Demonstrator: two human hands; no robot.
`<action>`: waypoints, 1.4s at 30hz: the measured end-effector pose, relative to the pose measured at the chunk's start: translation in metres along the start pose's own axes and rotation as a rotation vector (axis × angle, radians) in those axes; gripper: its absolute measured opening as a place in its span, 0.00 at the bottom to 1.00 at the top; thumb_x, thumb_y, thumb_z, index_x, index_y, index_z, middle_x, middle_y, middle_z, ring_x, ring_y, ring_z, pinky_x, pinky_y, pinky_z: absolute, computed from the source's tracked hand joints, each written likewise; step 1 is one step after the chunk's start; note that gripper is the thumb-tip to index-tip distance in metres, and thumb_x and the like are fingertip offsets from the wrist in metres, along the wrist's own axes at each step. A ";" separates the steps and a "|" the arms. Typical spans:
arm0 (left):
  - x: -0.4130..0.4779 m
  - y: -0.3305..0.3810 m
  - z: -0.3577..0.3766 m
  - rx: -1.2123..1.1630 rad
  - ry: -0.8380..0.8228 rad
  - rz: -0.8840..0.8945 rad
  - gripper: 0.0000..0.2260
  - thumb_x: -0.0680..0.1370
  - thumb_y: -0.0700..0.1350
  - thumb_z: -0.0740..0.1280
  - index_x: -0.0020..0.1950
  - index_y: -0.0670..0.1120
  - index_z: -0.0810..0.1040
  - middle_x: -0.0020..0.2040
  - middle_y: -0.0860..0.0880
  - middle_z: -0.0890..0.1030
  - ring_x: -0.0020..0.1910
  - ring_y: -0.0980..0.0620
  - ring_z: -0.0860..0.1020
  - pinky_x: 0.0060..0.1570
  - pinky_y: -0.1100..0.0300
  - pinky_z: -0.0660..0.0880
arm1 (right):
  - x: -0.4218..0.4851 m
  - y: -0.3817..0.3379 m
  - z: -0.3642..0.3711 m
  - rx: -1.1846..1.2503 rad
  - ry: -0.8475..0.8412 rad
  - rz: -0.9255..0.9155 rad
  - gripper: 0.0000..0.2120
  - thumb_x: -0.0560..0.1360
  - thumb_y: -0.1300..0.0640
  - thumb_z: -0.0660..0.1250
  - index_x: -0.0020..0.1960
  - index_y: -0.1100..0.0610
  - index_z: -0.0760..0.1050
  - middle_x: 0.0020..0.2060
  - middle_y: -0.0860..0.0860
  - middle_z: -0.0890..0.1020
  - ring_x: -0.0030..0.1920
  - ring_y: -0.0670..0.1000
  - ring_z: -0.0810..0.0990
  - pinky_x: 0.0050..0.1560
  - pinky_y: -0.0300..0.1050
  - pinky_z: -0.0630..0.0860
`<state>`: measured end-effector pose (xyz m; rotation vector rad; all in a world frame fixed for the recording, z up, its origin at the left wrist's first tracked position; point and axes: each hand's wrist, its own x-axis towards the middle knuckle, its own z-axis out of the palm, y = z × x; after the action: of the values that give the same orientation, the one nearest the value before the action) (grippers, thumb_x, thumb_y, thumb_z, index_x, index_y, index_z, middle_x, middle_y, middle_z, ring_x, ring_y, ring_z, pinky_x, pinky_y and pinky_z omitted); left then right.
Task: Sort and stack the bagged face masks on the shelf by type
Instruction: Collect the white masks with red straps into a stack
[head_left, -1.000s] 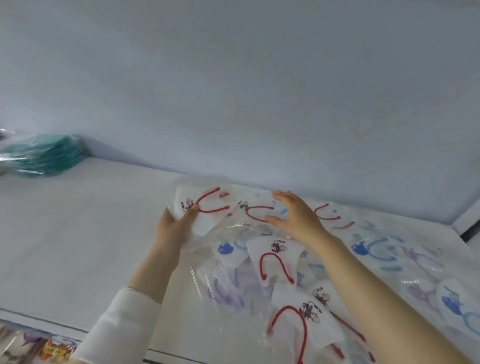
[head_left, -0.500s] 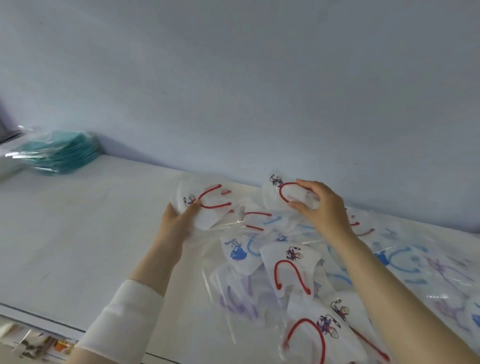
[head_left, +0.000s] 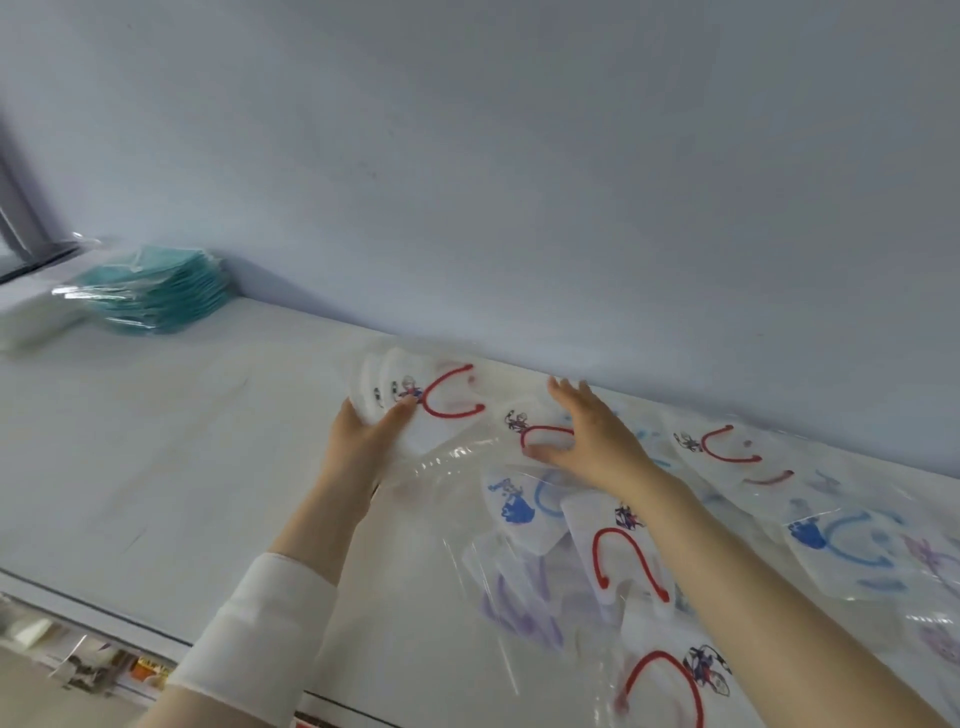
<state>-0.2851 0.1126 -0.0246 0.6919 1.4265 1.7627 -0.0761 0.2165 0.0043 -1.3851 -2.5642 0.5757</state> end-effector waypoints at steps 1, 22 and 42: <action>0.003 0.001 -0.007 -0.007 0.027 -0.004 0.18 0.69 0.46 0.72 0.57 0.43 0.78 0.50 0.43 0.83 0.47 0.46 0.82 0.49 0.52 0.78 | 0.003 0.000 0.003 -0.077 -0.043 0.044 0.43 0.70 0.40 0.68 0.76 0.50 0.49 0.77 0.51 0.51 0.77 0.50 0.48 0.73 0.50 0.54; -0.013 0.003 0.060 0.092 -0.251 0.107 0.09 0.74 0.42 0.71 0.51 0.52 0.77 0.43 0.55 0.85 0.44 0.55 0.83 0.43 0.62 0.79 | -0.008 0.003 -0.019 -0.068 0.212 -0.499 0.40 0.66 0.48 0.74 0.73 0.51 0.59 0.72 0.43 0.58 0.75 0.51 0.51 0.73 0.56 0.55; -0.007 0.006 -0.029 0.013 0.217 0.063 0.05 0.75 0.41 0.70 0.47 0.49 0.78 0.40 0.52 0.82 0.38 0.55 0.81 0.37 0.61 0.76 | 0.027 -0.003 -0.005 0.353 0.375 -0.079 0.26 0.66 0.59 0.76 0.62 0.56 0.74 0.57 0.51 0.77 0.56 0.49 0.76 0.54 0.39 0.71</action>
<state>-0.3052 0.0904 -0.0254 0.5705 1.5760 1.9265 -0.0917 0.2390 0.0093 -1.1410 -2.0909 0.6460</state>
